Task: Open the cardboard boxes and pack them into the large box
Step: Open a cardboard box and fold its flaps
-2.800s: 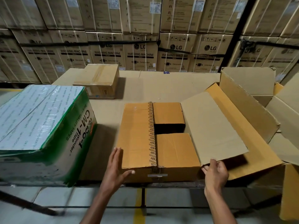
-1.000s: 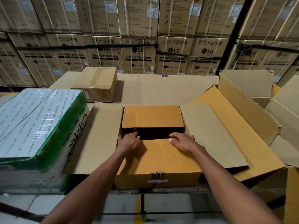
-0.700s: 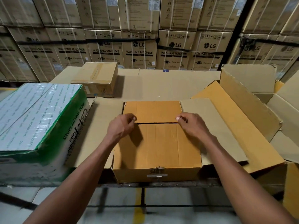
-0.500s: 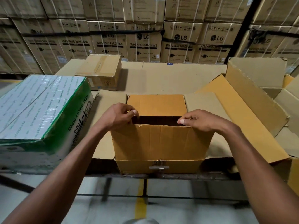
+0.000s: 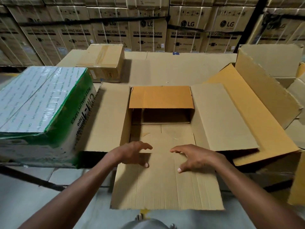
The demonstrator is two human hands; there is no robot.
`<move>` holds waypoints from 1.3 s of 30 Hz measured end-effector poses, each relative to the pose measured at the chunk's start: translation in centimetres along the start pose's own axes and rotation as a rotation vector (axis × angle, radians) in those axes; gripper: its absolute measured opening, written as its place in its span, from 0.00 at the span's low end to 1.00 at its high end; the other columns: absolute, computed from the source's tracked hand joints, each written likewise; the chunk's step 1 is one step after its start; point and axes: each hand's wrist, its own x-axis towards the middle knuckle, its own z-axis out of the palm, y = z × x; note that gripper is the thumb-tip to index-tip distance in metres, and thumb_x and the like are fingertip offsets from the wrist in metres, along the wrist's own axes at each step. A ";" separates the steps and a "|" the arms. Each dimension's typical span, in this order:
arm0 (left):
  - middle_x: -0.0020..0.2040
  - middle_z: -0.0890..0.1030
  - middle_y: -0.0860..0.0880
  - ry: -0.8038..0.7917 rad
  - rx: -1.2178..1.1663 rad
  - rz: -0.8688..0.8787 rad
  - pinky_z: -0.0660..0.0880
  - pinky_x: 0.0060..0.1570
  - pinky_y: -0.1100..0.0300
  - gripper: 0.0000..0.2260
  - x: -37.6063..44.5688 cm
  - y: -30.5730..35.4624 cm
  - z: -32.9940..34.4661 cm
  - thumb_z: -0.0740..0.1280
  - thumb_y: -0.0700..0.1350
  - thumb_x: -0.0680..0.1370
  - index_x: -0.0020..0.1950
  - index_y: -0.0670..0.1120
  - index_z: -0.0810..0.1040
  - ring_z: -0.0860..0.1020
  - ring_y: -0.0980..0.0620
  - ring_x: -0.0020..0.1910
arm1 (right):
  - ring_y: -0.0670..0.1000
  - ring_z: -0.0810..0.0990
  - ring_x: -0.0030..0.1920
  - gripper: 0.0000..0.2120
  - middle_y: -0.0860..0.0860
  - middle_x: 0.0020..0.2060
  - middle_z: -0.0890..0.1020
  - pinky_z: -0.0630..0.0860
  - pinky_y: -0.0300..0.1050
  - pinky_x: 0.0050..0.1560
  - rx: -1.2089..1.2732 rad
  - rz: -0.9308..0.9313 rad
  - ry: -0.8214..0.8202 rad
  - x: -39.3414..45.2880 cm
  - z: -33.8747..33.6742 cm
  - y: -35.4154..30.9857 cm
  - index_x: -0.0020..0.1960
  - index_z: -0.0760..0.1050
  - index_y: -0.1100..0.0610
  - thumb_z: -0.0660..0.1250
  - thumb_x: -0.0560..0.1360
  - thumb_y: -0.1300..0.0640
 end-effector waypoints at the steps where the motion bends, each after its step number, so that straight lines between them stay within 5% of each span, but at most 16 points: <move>1: 0.72 0.72 0.52 0.018 0.021 -0.010 0.75 0.64 0.52 0.33 0.5 0.0 0.7 0.76 0.52 0.74 0.77 0.56 0.66 0.73 0.49 0.68 | 0.46 0.71 0.70 0.37 0.37 0.71 0.71 0.72 0.50 0.69 0.000 0.006 0.029 0.4 0.7 0.1 0.75 0.66 0.39 0.78 0.70 0.47; 5: 0.59 0.82 0.55 0.118 0.134 -0.017 0.80 0.56 0.49 0.20 1.6 -0.3 3.1 0.73 0.49 0.75 0.66 0.60 0.75 0.80 0.53 0.58 | 0.48 0.79 0.54 0.22 0.43 0.55 0.83 0.74 0.48 0.56 -0.148 -0.002 0.263 2.3 3.5 0.8 0.62 0.76 0.43 0.78 0.69 0.47; 11: 0.53 0.83 0.56 0.318 0.234 0.026 0.78 0.46 0.60 0.12 1.7 -0.2 4.8 0.69 0.50 0.78 0.62 0.57 0.77 0.81 0.56 0.51 | 0.46 0.75 0.48 0.17 0.43 0.48 0.83 0.73 0.49 0.60 -0.295 -0.046 0.553 3.0 6.6 1.3 0.61 0.76 0.46 0.74 0.75 0.47; 17: 0.56 0.83 0.56 0.176 0.127 0.042 0.79 0.49 0.56 0.16 1.8 -0.2 4.2 0.67 0.51 0.79 0.66 0.58 0.74 0.81 0.54 0.54 | 0.46 0.74 0.58 0.27 0.40 0.61 0.79 0.65 0.47 0.63 -0.270 -0.067 0.502 2.9 6.6 1.6 0.70 0.70 0.43 0.73 0.73 0.44; 21: 0.60 0.82 0.54 0.123 0.044 0.031 0.79 0.54 0.49 0.20 2.3 -0.2 3.9 0.62 0.62 0.80 0.70 0.56 0.73 0.80 0.52 0.56 | 0.47 0.68 0.68 0.33 0.40 0.70 0.72 0.58 0.51 0.69 -0.282 -0.068 0.471 2.5 7.0 1.4 0.76 0.62 0.41 0.71 0.75 0.45; 25: 0.65 0.80 0.51 0.226 -0.091 0.010 0.79 0.57 0.44 0.21 4.4 -0.2 2.8 0.57 0.63 0.82 0.70 0.56 0.74 0.80 0.50 0.58 | 0.48 0.61 0.73 0.38 0.41 0.74 0.65 0.54 0.52 0.72 -0.254 -0.052 0.467 2.4 7.4 0.8 0.78 0.56 0.38 0.70 0.73 0.50; 28: 0.68 0.78 0.50 0.286 -0.129 -0.008 0.78 0.59 0.45 0.22 7.4 -0.2 1.0 0.57 0.62 0.82 0.72 0.54 0.73 0.80 0.47 0.60 | 0.46 0.58 0.75 0.37 0.38 0.74 0.63 0.51 0.52 0.74 -0.145 -0.062 0.435 2.4 7.4 0.3 0.78 0.55 0.37 0.67 0.73 0.40; 31: 0.73 0.75 0.47 0.292 -0.106 -0.028 0.75 0.63 0.45 0.22 10.9 0.0 -0.6 0.59 0.58 0.83 0.75 0.52 0.70 0.77 0.45 0.66 | 0.43 0.61 0.73 0.31 0.36 0.72 0.67 0.56 0.50 0.71 -0.041 -0.073 0.456 2.9 7.1 -0.2 0.77 0.60 0.37 0.60 0.75 0.32; 39: 0.82 0.57 0.46 0.278 0.145 -0.137 0.67 0.72 0.40 0.33 17.2 -2.2 -3.0 0.65 0.50 0.81 0.83 0.50 0.53 0.62 0.42 0.78 | 0.43 0.70 0.66 0.21 0.36 0.65 0.74 0.69 0.50 0.64 0.091 0.004 0.571 4.9 5.9 -1.1 0.69 0.71 0.39 0.58 0.78 0.34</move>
